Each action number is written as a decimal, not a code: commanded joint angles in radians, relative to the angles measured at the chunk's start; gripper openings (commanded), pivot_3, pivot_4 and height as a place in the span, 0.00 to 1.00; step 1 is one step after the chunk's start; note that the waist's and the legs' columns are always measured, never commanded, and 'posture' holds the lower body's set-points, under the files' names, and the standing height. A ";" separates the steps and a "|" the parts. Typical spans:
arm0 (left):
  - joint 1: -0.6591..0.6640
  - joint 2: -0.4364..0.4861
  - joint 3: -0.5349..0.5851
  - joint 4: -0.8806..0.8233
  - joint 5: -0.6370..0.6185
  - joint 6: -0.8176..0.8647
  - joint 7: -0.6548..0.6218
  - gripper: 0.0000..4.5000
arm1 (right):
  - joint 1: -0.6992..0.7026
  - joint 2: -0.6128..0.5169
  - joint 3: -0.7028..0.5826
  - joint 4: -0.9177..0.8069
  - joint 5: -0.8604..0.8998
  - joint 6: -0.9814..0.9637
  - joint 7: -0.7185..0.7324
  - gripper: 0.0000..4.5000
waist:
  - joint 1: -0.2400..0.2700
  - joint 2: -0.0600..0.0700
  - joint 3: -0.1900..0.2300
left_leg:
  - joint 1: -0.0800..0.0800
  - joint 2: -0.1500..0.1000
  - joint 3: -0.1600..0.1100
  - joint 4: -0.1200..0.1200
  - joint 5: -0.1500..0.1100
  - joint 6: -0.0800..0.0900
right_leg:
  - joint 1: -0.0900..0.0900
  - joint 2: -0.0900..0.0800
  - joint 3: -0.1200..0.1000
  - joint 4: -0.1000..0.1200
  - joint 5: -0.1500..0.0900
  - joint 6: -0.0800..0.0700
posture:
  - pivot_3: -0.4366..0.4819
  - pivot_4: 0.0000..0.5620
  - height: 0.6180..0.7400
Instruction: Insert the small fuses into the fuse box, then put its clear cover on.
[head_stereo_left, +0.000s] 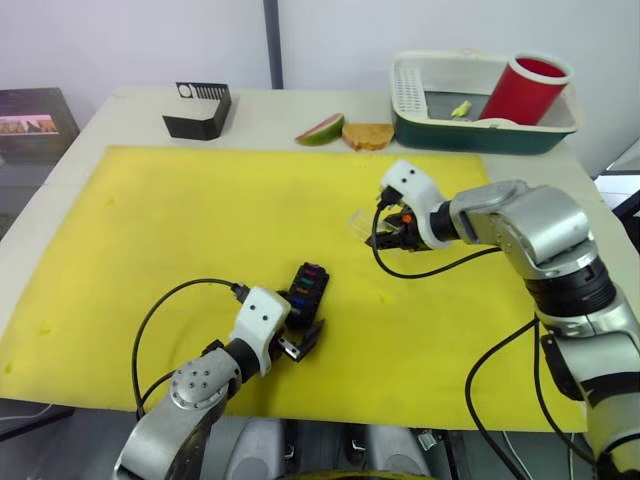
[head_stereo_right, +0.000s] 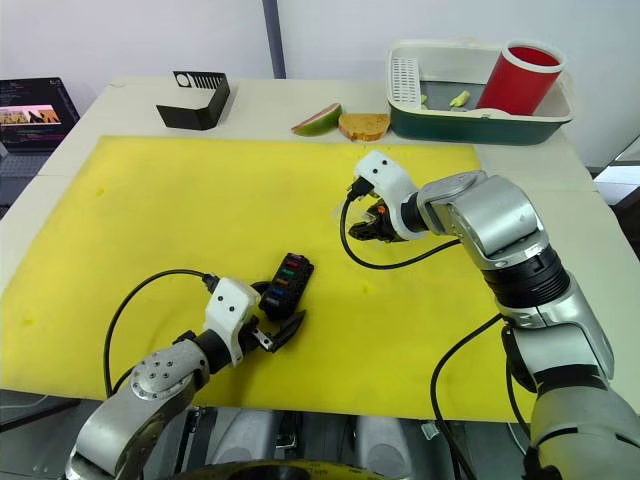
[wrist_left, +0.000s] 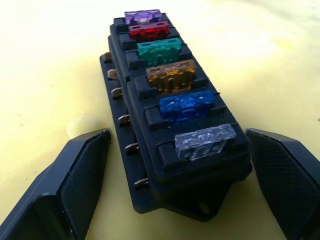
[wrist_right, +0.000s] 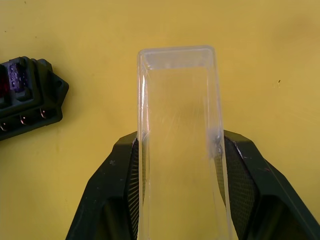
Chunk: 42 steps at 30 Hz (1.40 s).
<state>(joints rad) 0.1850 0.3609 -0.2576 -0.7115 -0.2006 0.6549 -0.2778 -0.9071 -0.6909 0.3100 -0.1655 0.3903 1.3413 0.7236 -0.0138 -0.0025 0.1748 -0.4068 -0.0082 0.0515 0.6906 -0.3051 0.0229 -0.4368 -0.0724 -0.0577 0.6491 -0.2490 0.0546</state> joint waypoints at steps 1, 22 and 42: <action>0.020 -0.011 0.012 0.016 0.033 0.005 0.037 1.00 | -0.026 0.000 -0.022 -0.034 0.007 -0.017 0.004 0.37 | -0.001 0.000 0.000 | 0.000 0.000 0.000 0.000 0.000 0.000 | 0.000 0.000 0.000 0.000 0.000 0.000 | 0.48 0.27 1.00; 0.040 0.134 0.097 -0.028 -0.082 -0.054 -0.188 0.61 | -0.025 0.009 -0.026 -0.034 0.011 -0.014 -0.013 0.37 | -0.001 0.000 0.000 | 0.000 0.000 0.000 -0.001 0.000 0.000 | -0.001 0.000 0.000 0.000 0.000 0.000 | 0.48 0.27 1.00; -0.567 0.334 0.011 0.757 -0.093 -0.613 -1.073 0.61 | -0.054 -0.060 0.042 -0.276 0.206 -0.062 0.260 0.37 | -0.001 0.000 0.000 | -0.001 0.000 0.000 -0.001 0.000 0.000 | -0.002 0.000 -0.001 0.000 0.000 0.000 | 0.48 0.27 1.00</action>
<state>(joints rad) -0.3630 0.6996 -0.2473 0.0212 -0.3038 0.0873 -1.3224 -0.9320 -0.7625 0.3431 -0.4024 0.5777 1.2674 0.9899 -0.0144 -0.0025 0.1751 -0.4082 -0.0084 0.0516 0.6896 -0.3049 0.0228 -0.4391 -0.0722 -0.0584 0.6489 -0.2489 0.0548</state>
